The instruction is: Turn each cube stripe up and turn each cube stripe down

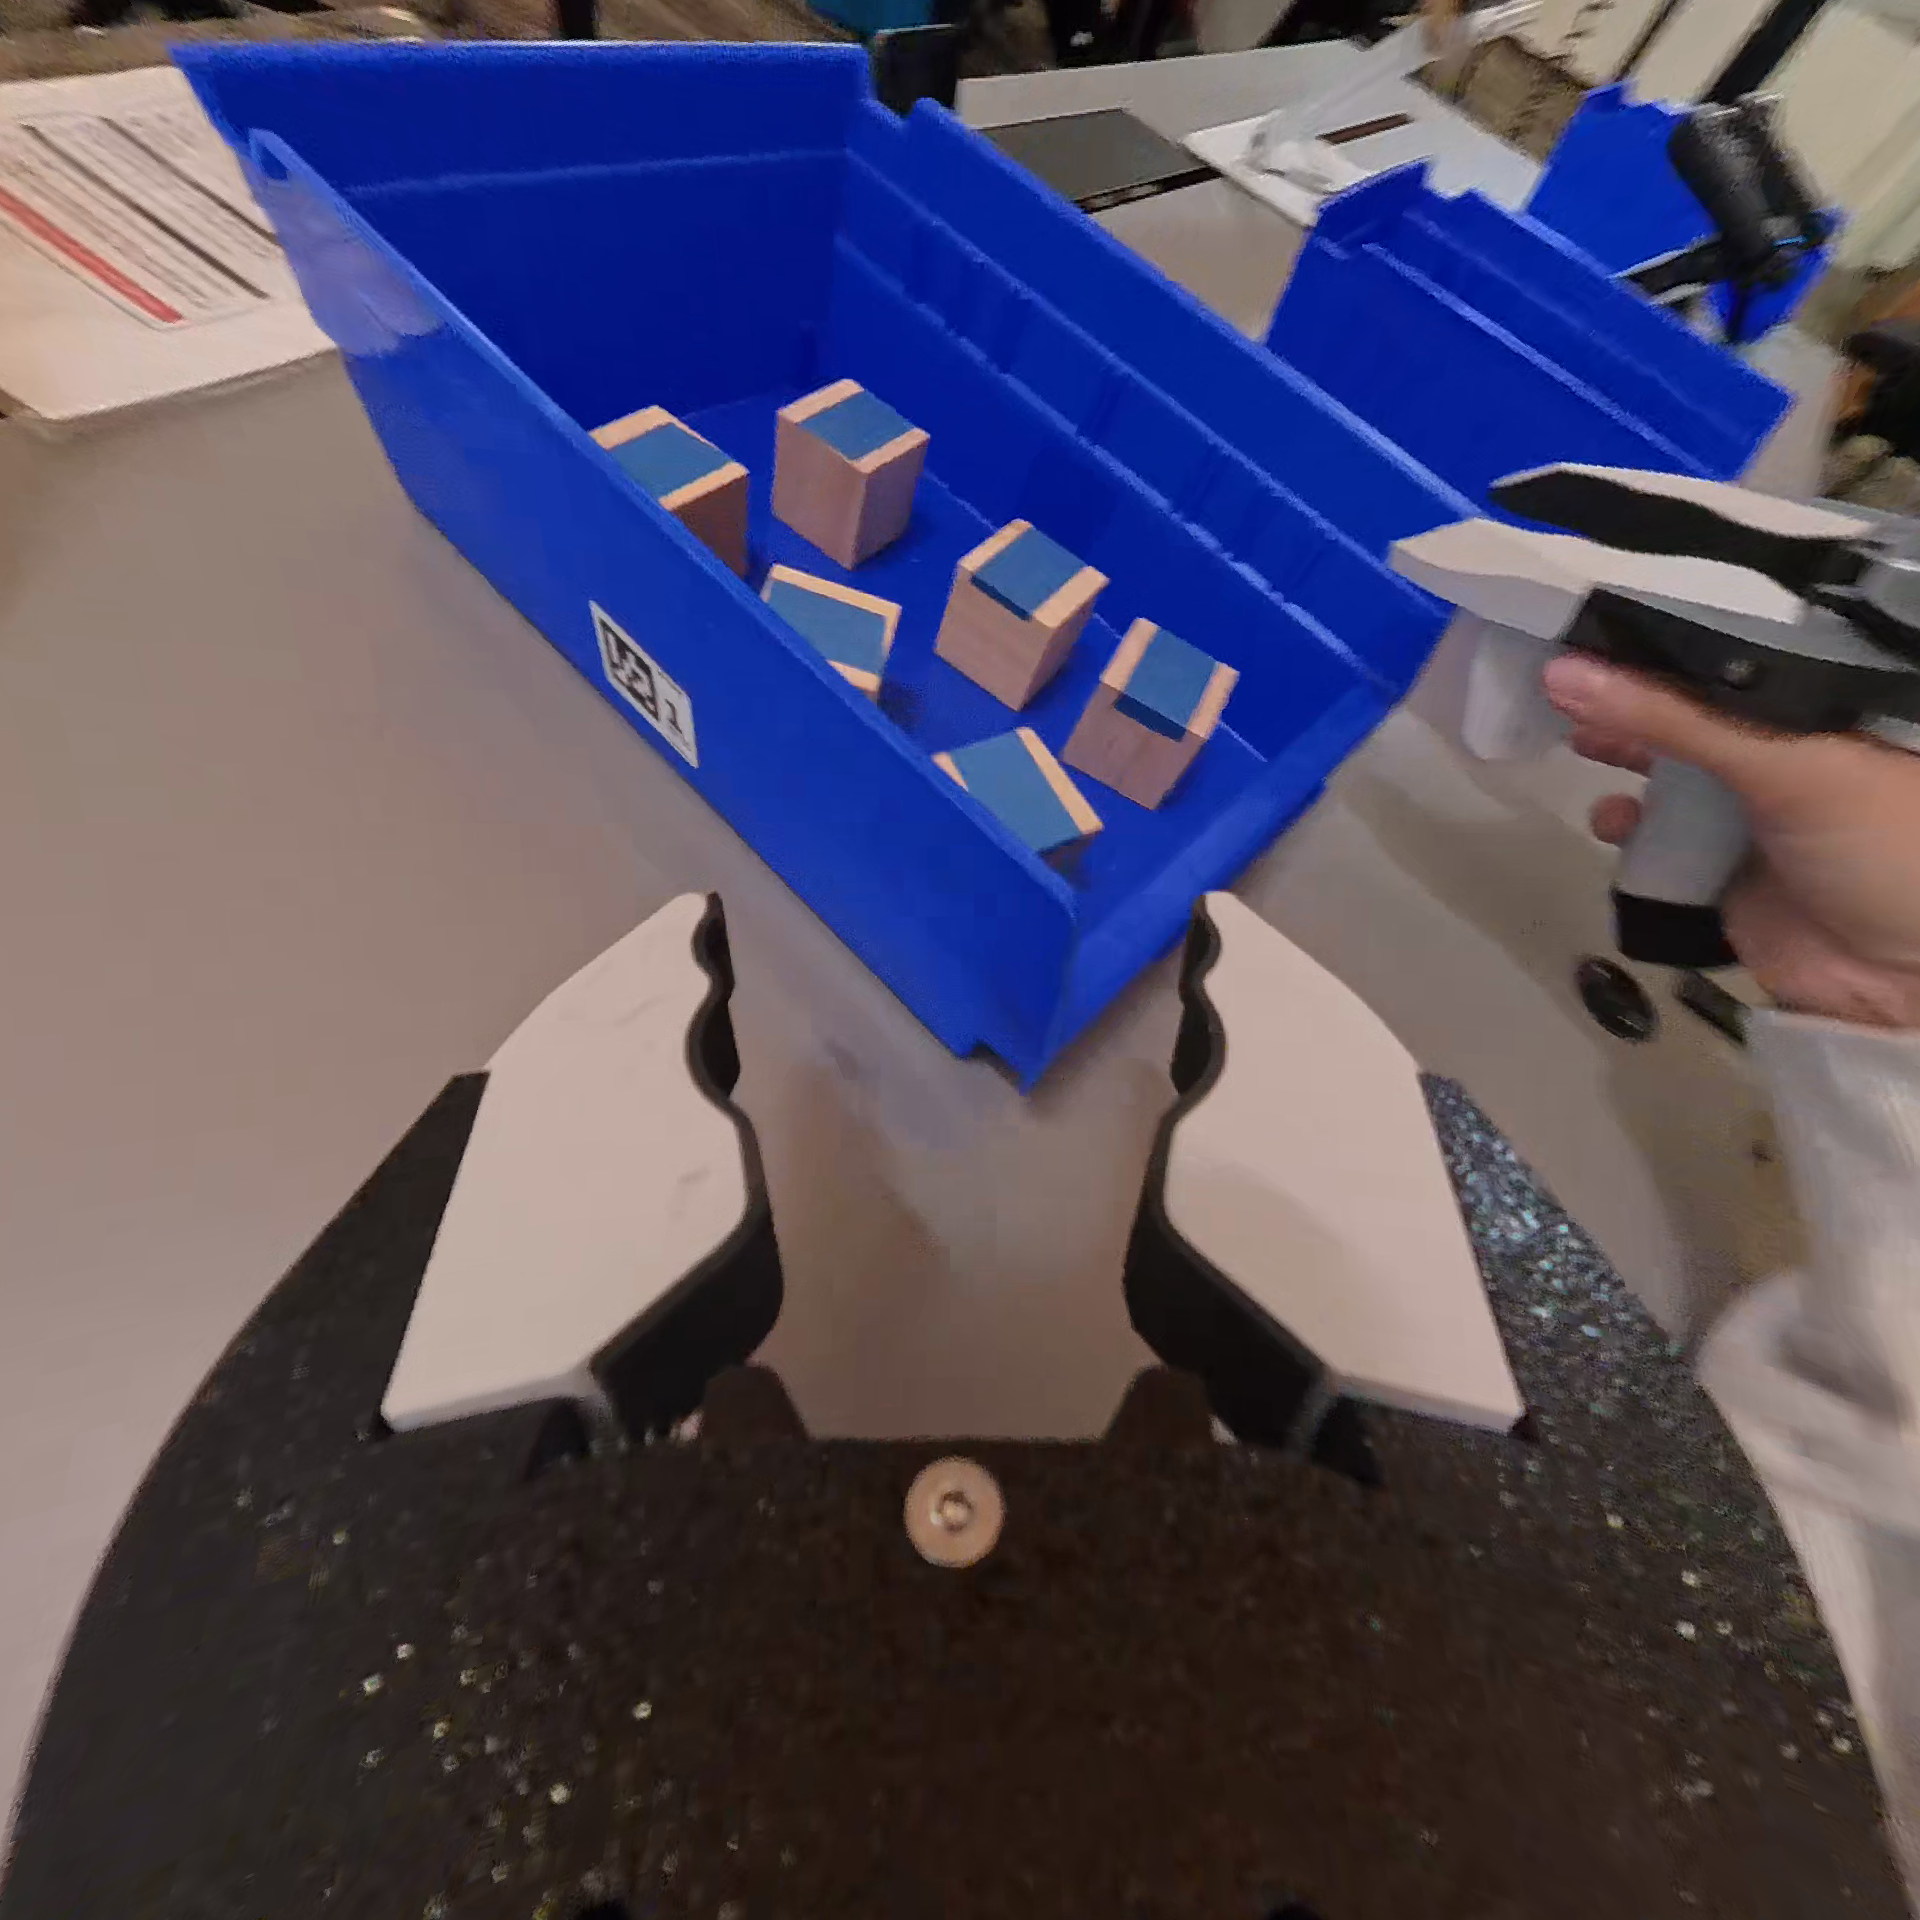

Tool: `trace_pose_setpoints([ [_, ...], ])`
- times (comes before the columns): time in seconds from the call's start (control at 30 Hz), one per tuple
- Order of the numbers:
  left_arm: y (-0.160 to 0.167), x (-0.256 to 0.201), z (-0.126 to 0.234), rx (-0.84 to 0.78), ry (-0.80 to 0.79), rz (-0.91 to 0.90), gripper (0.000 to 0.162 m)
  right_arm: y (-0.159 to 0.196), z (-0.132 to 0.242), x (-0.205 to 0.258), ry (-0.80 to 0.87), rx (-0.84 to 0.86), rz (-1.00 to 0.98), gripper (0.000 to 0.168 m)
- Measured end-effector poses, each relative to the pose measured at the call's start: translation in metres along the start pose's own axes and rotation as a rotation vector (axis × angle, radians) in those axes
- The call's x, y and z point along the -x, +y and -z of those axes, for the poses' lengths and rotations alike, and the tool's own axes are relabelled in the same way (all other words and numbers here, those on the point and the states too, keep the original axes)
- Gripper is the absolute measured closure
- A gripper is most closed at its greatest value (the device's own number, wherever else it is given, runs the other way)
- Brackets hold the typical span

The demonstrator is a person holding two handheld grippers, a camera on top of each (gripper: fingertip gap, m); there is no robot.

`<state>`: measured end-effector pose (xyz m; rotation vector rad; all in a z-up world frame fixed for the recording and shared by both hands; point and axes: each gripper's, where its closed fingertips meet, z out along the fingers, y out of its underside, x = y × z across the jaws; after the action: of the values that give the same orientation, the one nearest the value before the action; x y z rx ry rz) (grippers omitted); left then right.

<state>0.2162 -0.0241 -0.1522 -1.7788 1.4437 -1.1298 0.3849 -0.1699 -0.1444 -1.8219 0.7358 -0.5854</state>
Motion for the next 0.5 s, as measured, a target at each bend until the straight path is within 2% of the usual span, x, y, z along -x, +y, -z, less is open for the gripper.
trace_pose_setpoints([
  [0.03,-0.002,0.001,-0.007,-0.002,-0.034,-0.005,0.082,0.001,-0.002,-0.001,0.011,-0.006,0.005,0.109],
  [0.27,-0.01,0.008,-0.037,0.006,-0.157,-0.07,0.095,0.001,-0.009,-0.002,0.062,-0.092,0.034,0.119],
  [0.4,-0.014,0.012,-0.042,0.004,-0.212,-0.102,0.12,0.001,-0.011,0.002,0.048,-0.094,0.052,0.142],
  [0.47,-0.014,0.013,-0.044,0.001,-0.227,-0.103,0.12,0.001,-0.012,0.01,0.003,-0.099,0.063,0.158],
  [0.5,-0.014,0.014,-0.044,0.004,-0.24,-0.11,0.121,0.001,-0.013,0.012,0.0,-0.101,0.055,0.16],
])
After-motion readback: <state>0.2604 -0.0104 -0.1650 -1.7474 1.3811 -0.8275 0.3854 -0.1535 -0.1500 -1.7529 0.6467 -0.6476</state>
